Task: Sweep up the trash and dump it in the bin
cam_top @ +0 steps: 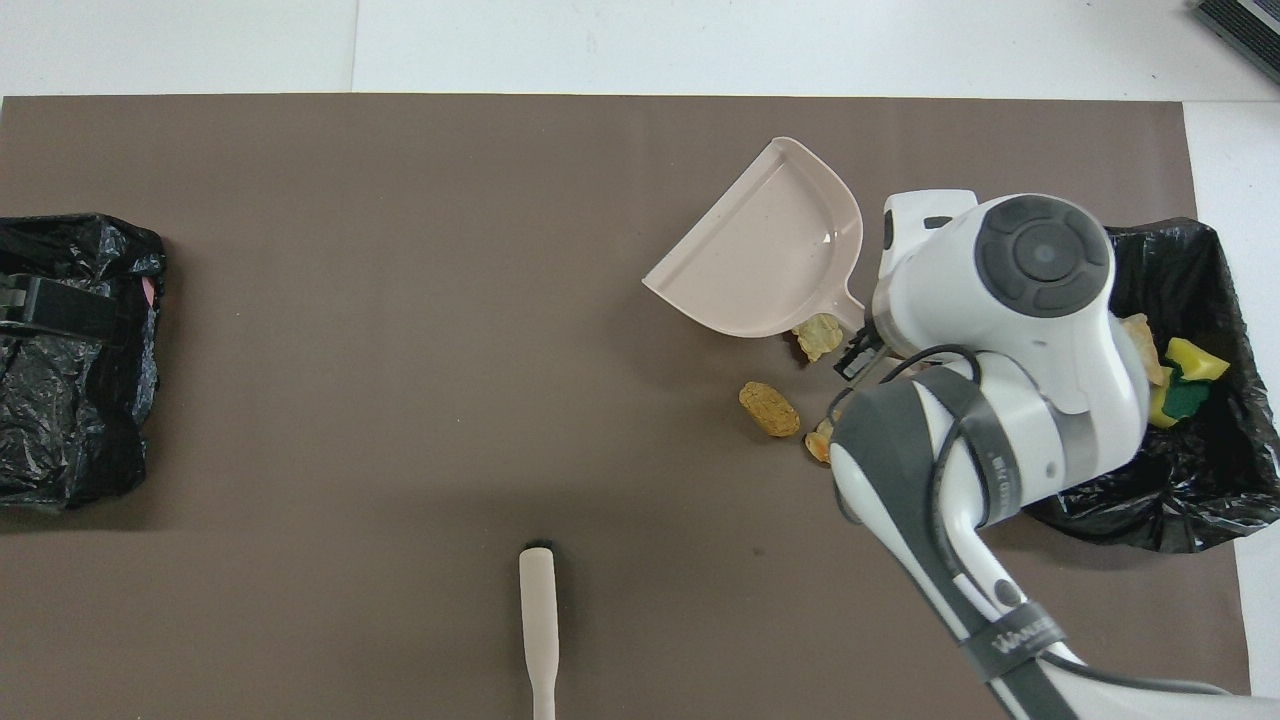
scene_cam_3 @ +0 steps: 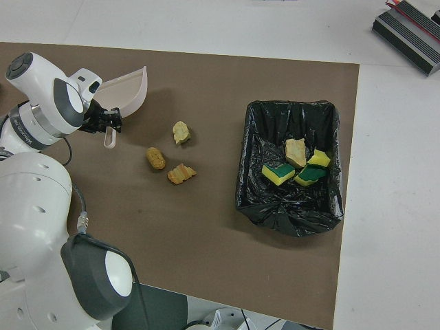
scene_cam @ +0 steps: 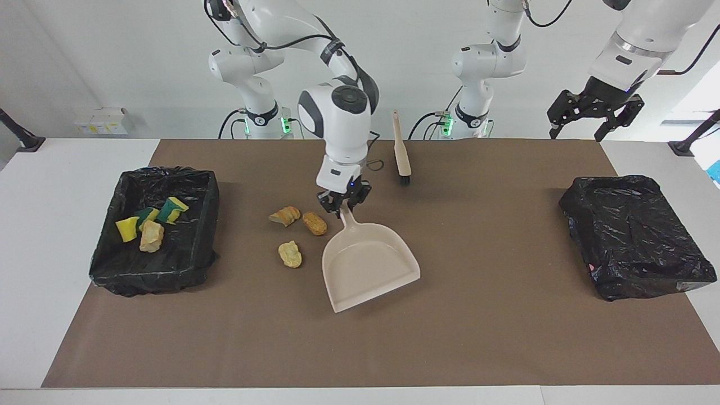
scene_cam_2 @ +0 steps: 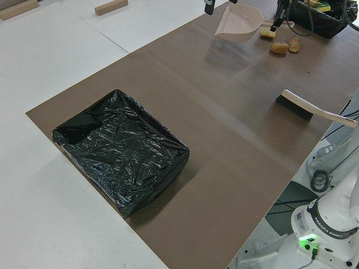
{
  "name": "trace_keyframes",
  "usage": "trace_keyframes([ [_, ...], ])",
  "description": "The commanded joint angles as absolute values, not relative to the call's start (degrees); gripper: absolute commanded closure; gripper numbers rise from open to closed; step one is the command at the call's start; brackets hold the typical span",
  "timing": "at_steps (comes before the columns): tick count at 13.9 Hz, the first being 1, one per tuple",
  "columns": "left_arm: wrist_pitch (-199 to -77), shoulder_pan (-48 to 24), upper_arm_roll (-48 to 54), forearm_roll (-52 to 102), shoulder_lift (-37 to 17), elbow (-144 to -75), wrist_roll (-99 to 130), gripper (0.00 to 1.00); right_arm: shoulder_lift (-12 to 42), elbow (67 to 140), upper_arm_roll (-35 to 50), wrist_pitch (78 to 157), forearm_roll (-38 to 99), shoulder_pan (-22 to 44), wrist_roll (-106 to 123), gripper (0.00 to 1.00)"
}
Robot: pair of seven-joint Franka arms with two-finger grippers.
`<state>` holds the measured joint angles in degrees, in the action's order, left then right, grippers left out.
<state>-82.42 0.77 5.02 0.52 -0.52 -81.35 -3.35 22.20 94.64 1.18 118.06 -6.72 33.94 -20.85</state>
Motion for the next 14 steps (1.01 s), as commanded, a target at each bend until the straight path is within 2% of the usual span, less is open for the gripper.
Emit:
trace_keyframes([
  [1,-82.4,0.5,4.7,-0.3,0.2,-81.8,-3.5,0.00,34.2,80.2,0.8,117.1,-6.1,37.3,-30.3,1.00],
  [3,-82.4,0.5,4.7,-0.3,0.2,-81.8,-3.5,0.00,39.2,74.0,0.9,116.9,-6.0,38.6,-35.2,1.00],
  [4,-82.4,0.5,4.7,-0.3,0.2,-81.7,-3.7,0.00,39.5,73.5,0.9,116.8,-6.0,38.6,-35.7,1.00],
  [5,-82.4,0.5,4.7,-0.3,0.2,-81.7,-4.0,0.00,39.6,73.5,0.8,116.8,-6.0,38.6,-35.8,0.92],
  [6,-82.4,0.5,4.7,-0.3,0.2,-81.7,-4.0,0.00,39.4,73.7,0.8,116.8,-6.6,38.5,-35.5,0.37],
  [7,-82.4,0.4,4.7,-0.3,0.2,-81.7,-3.4,0.00,38.9,74.1,0.8,117.7,-6.4,38.4,-35.7,0.00],
  [10,-82.3,0.4,4.7,-0.3,0.2,-81.8,-3.3,0.00,35.4,75.2,0.8,117.2,-4.1,36.6,-34.9,0.00],
  [14,-82.2,-0.1,4.7,-0.3,0.7,-82.4,-3.2,0.00,26.1,86.9,0.8,116.5,-3.3,35.4,-31.7,0.00],
])
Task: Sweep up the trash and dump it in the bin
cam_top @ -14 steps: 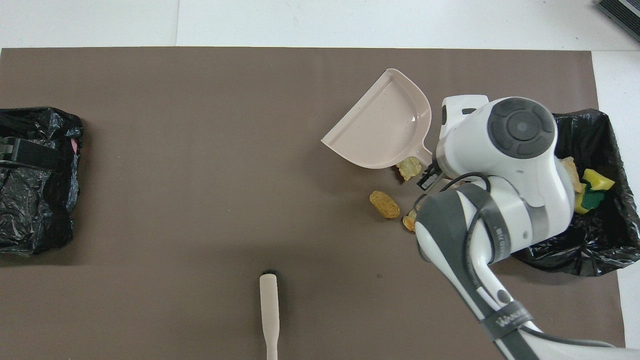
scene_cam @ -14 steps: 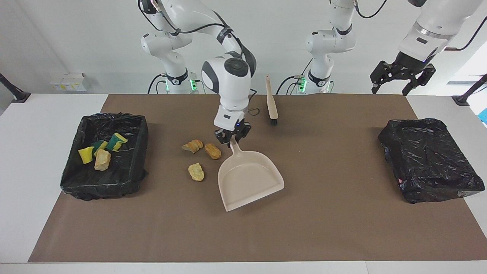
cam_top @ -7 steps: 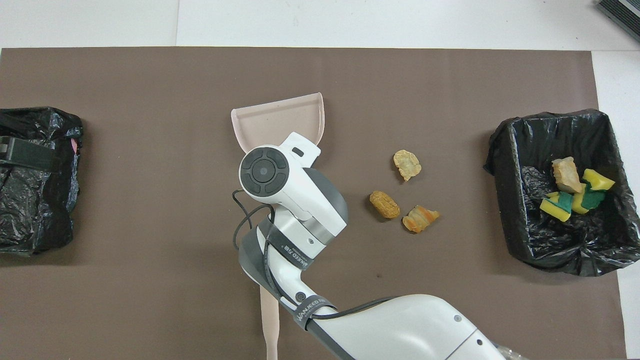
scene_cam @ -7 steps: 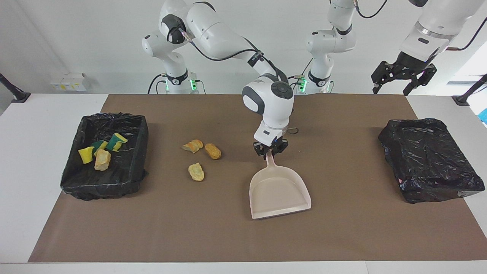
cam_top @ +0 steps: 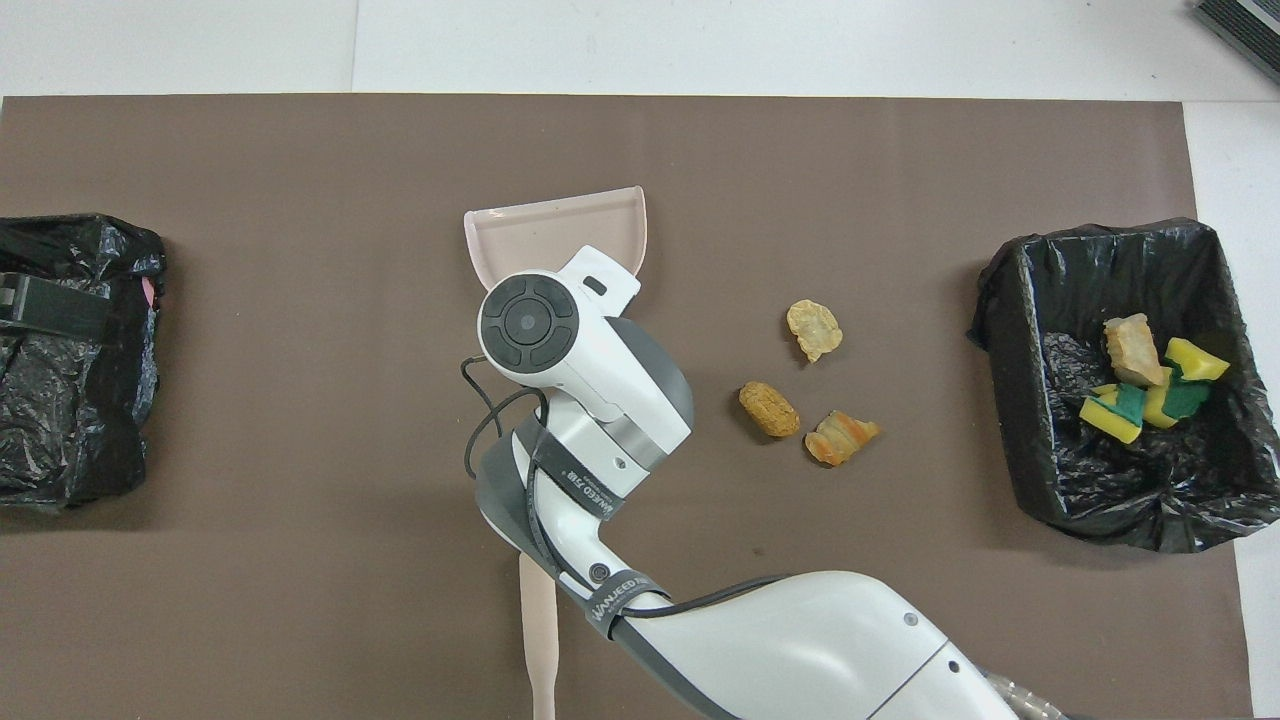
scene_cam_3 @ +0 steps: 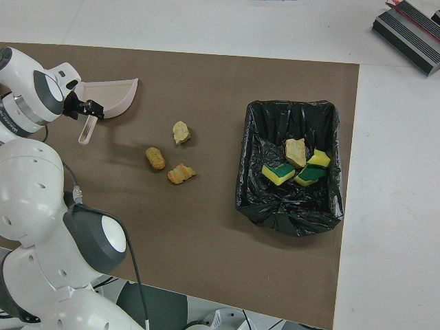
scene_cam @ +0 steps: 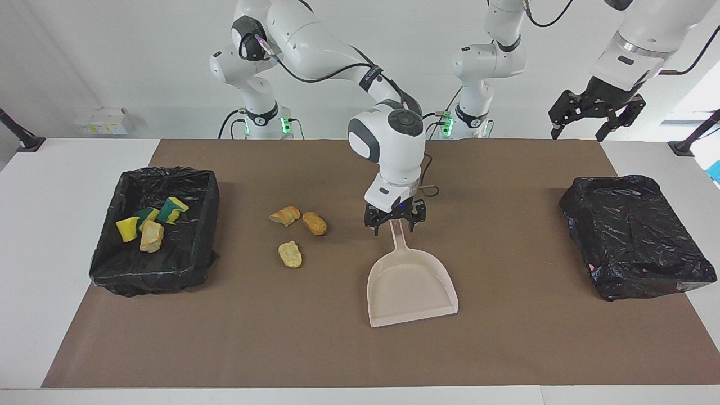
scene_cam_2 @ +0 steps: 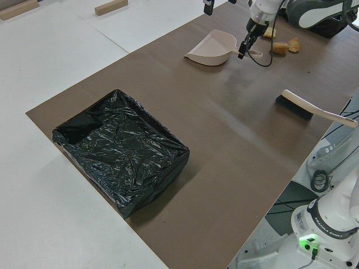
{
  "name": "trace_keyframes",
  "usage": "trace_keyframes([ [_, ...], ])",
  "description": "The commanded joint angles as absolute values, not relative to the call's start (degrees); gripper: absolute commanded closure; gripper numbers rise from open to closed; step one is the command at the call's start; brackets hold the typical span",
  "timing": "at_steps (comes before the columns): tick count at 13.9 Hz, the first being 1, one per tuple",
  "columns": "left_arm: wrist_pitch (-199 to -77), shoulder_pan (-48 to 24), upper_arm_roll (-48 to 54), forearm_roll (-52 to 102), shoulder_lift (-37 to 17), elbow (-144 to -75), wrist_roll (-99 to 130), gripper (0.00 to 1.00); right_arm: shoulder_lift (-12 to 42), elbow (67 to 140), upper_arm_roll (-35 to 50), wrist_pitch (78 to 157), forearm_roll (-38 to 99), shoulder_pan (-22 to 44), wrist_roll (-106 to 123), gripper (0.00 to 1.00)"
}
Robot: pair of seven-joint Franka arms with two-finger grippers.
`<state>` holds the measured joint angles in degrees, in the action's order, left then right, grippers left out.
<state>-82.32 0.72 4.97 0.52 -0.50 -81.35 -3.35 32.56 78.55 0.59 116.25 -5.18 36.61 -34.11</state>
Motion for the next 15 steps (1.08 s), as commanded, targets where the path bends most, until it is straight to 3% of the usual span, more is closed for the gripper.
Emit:
trace_keyframes([
  [1,-82.5,-0.4,4.9,-0.2,0.7,-82.5,-3.2,0.00,23.7,89.8,0.8,116.4,-1.9,34.5,-31.1,0.00],
  [6,-93.1,-5.1,5.8,-0.2,-1.2,-86.1,4.5,0.00,9.9,106.6,0.8,117.0,6.5,35.9,-31.5,0.00],
  [9,-100.0,-10.4,5.8,-0.4,-6.4,-86.4,12.8,0.00,2.4,120.3,0.8,125.5,6.4,39.7,-36.7,0.00],
  [12,-104.0,-15.4,5.7,-1.6,-11.0,-87.0,20.3,0.00,-3.5,130.0,0.8,131.6,6.5,44.3,-39.5,0.00],
  [15,-112.0,-20.8,5.7,-3.7,-15.2,-91.2,27.7,0.00,-5.5,134.4,0.8,134.8,6.4,52.1,-44.3,0.00],
])
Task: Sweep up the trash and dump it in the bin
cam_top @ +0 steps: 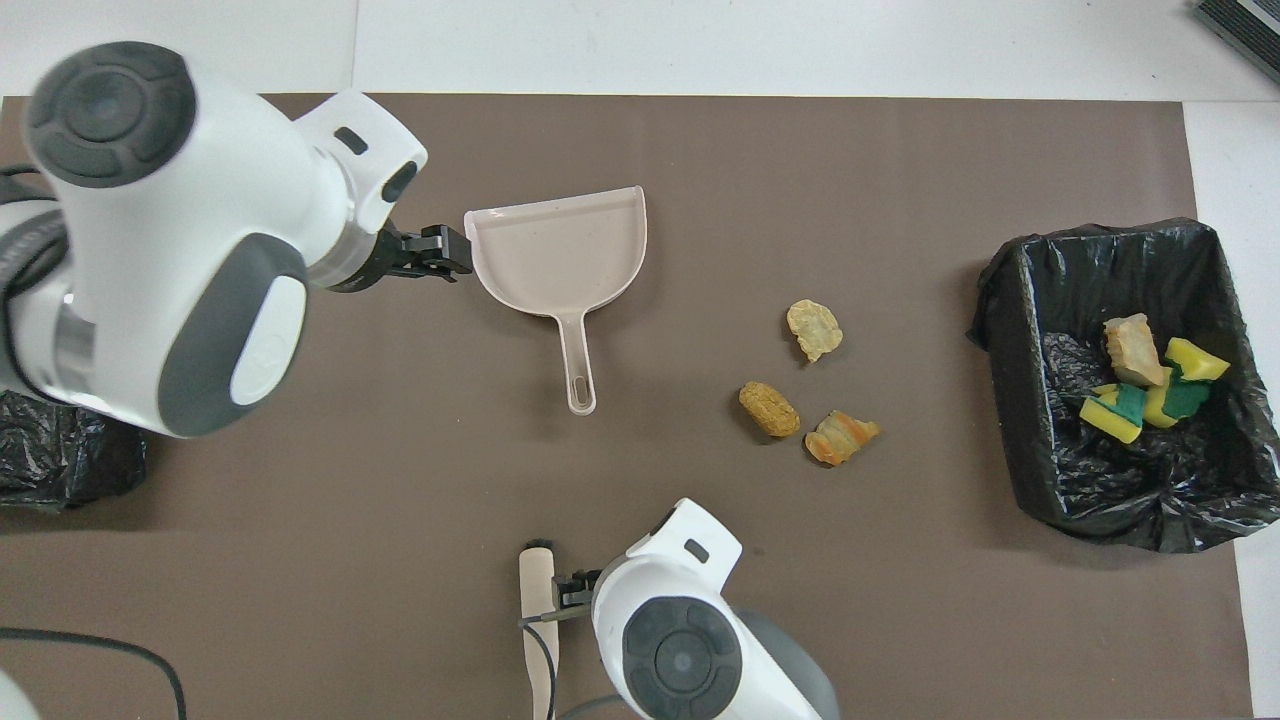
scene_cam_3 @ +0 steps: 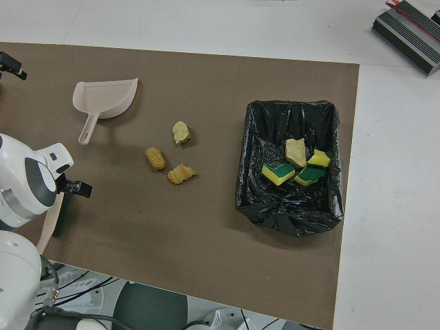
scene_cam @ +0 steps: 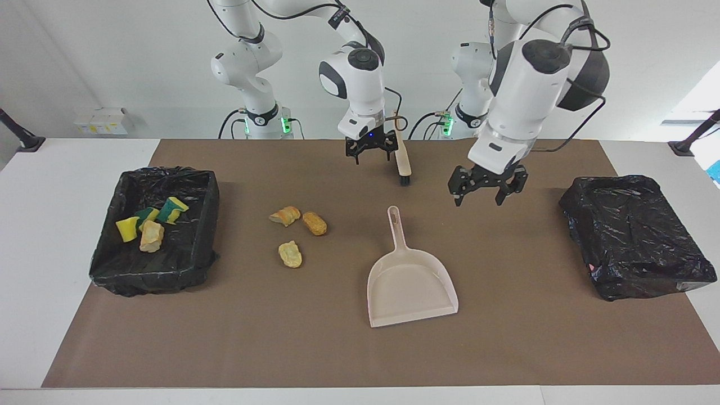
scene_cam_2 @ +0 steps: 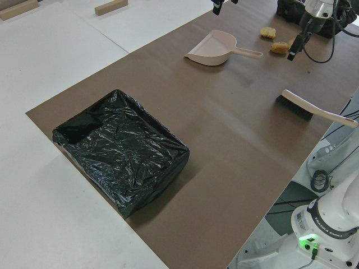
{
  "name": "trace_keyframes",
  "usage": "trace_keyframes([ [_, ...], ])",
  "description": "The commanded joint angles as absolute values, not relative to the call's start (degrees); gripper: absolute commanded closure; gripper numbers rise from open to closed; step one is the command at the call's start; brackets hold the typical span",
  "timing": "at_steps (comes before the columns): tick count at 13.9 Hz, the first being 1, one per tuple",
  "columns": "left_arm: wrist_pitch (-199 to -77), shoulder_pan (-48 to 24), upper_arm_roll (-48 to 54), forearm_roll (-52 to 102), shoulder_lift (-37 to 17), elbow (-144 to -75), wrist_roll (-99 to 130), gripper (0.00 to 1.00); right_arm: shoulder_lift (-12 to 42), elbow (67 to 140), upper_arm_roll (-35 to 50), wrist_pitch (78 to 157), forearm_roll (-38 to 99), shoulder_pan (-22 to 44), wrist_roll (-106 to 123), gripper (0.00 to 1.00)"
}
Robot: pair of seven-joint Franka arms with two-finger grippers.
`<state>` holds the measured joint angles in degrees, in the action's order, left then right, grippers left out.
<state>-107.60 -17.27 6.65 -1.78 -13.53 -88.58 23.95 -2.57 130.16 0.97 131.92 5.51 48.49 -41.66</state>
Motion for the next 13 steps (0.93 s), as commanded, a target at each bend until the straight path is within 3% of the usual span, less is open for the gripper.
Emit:
trace_keyframes([
  [1,-114.1,-21.9,5.8,-4.0,-16.8,-92.2,28.9,0.00,-5.6,135.5,0.8,136.3,5.7,54.8,-47.2,0.00],
  [3,-118.1,-24.2,5.8,-4.0,-17.2,-96.1,31.6,0.00,-4.8,136.6,0.8,139.8,4.8,59.7,-54.5,0.00],
  [8,-127.2,-27.9,6.0,-3.4,-18.1,-104.1,32.8,0.00,0.4,136.1,0.9,142.8,-4.5,64.7,-63.3,0.00],
  [13,-134.5,-30.4,5.7,-4.0,-24.3,-101.9,40.5,0.00,2.1,134.8,0.9,142.4,-4.5,66.9,-65.1,0.23],
])
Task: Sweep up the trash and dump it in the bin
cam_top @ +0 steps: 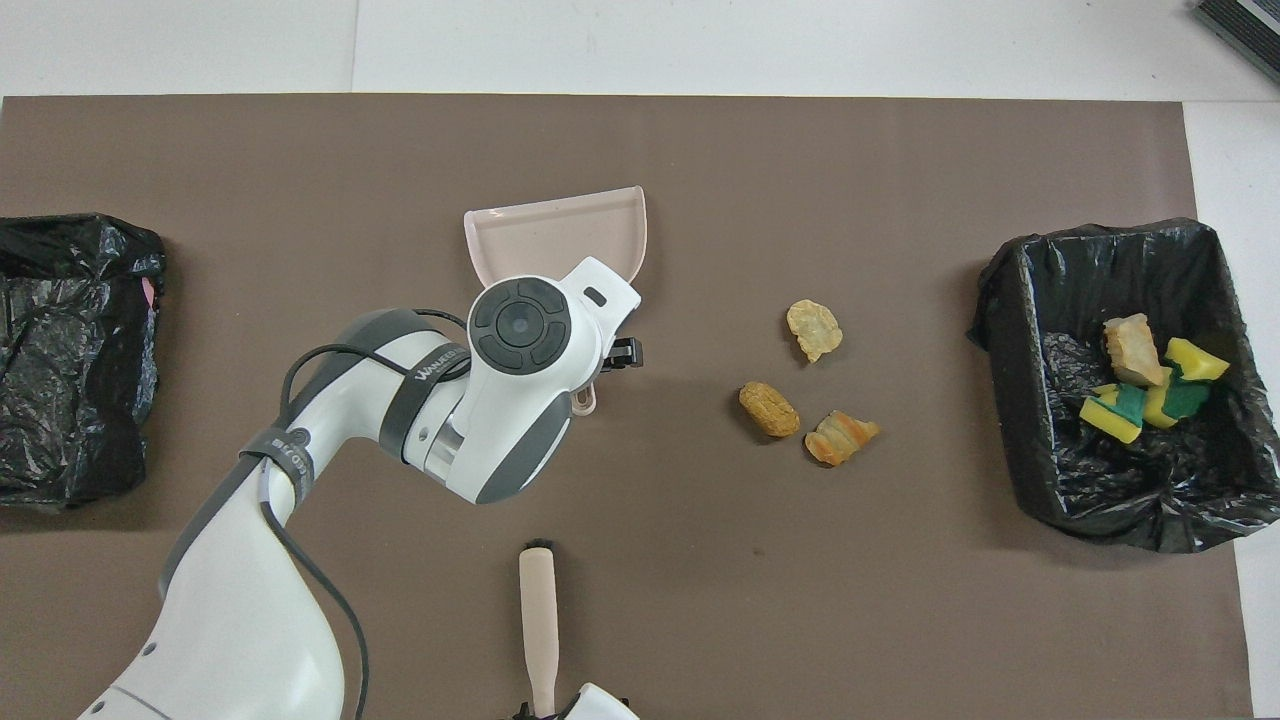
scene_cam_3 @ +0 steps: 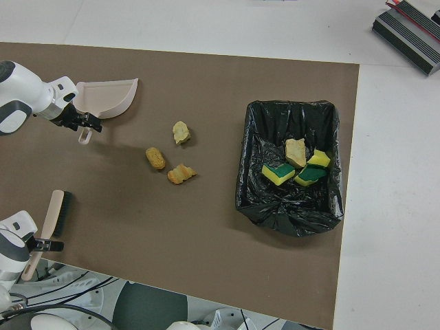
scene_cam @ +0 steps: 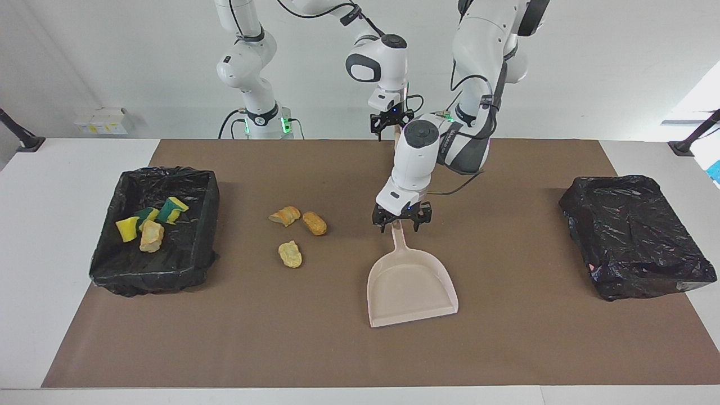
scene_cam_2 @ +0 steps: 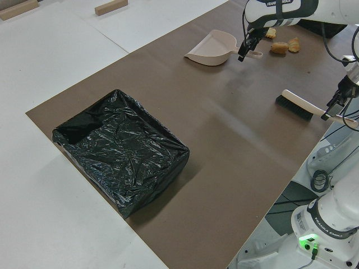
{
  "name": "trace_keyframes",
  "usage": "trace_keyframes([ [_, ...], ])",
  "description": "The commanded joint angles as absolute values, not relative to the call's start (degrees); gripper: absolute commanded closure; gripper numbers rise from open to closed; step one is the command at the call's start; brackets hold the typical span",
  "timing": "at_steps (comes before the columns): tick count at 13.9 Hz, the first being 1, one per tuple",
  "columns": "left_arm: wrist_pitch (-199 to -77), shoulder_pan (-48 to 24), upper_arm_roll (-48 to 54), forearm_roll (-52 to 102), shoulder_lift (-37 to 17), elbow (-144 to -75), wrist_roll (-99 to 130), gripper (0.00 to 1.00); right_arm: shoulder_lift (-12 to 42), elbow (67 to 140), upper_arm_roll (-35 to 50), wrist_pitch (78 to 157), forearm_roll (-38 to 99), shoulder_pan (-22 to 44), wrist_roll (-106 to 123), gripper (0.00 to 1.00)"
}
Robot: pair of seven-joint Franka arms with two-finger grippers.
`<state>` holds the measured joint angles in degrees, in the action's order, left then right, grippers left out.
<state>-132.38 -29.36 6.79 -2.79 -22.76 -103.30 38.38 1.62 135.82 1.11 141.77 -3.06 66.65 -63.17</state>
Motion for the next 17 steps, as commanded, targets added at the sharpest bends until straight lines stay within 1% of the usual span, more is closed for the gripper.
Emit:
trace_keyframes([
  [1,-134.3,-29.9,5.7,-4.6,-24.3,-100.9,40.4,0.00,2.4,134.1,0.9,142.1,-4.5,66.9,-65.2,0.27],
  [3,-133.9,-29.7,5.5,-6.8,-24.0,-100.6,40.5,0.00,2.6,133.0,0.9,141.4,-4.5,66.9,-65.2,0.30],
  [4,-132.7,-29.7,5.4,-7.0,-24.0,-100.5,40.5,0.08,2.8,132.7,0.9,141.1,-4.5,66.9,-65.2,0.31],
  [5,-131.1,-29.7,5.4,-8.3,-23.8,-99.9,40.5,0.19,2.9,132.3,0.9,141.0,-4.4,67.0,-65.2,0.36],
  [6,-129.5,-29.7,5.4,-9.8,-23.6,-99.3,40.6,0.32,3.0,132.2,0.9,141.1,-4.4,66.9,-65.1,0.43],
  [7,-128.2,-29.8,5.4,-10.1,-23.6,-99.0,40.6,0.41,3.0,132.2,0.9,141.2,-4.4,66.9,-65.0,0.56],
  [8,-128.0,-29.7,5.4,-10.1,-23.6,-99.0,40.6,0.50,3.0,132.2,1.0,141.2,-4.4,66.9,-64.5,0.72],
  [9,-127.4,-29.8,5.4,-10.3,-23.5,-98.9,40.6,0.60,3.1,132.3,1.0,141.0,-4.3,66.9,-64.0,0.90],
  [10,-126.7,-29.8,5.4,-11.3,-23.4,-98.8,40.5,0.67,2.9,132.2,1.0,140.1,-4.3,66.9,-63.5,1.00],
  [11,-126.0,-29.9,5.4,-12.6,-23.2,-98.3,40.5,0.80,2.9,131.8,1.1,138.3,-4.4,66.9,-63.5,1.00],
  [12,-124.5,-29.8,5.4,-12.9,-23.1,-97.5,40.4,0.88,2.9,131.1,1.0,136.7,-4.4,66.8,-63.3,1.00],
  [15,-121.4,-29.5,5.4,-12.9,-21.5,-96.7,39.9,0.97,1.5,129.9,0.7,130.5,-4.4,65.9,-62.1,1.00],
  [17,-120.9,-28.0,5.4,-12.8,-19.6,-97.2,33.0,0.99,0.4,129.4,0.4,125.2,-4.5,64.7,-62.7,1.00],
])
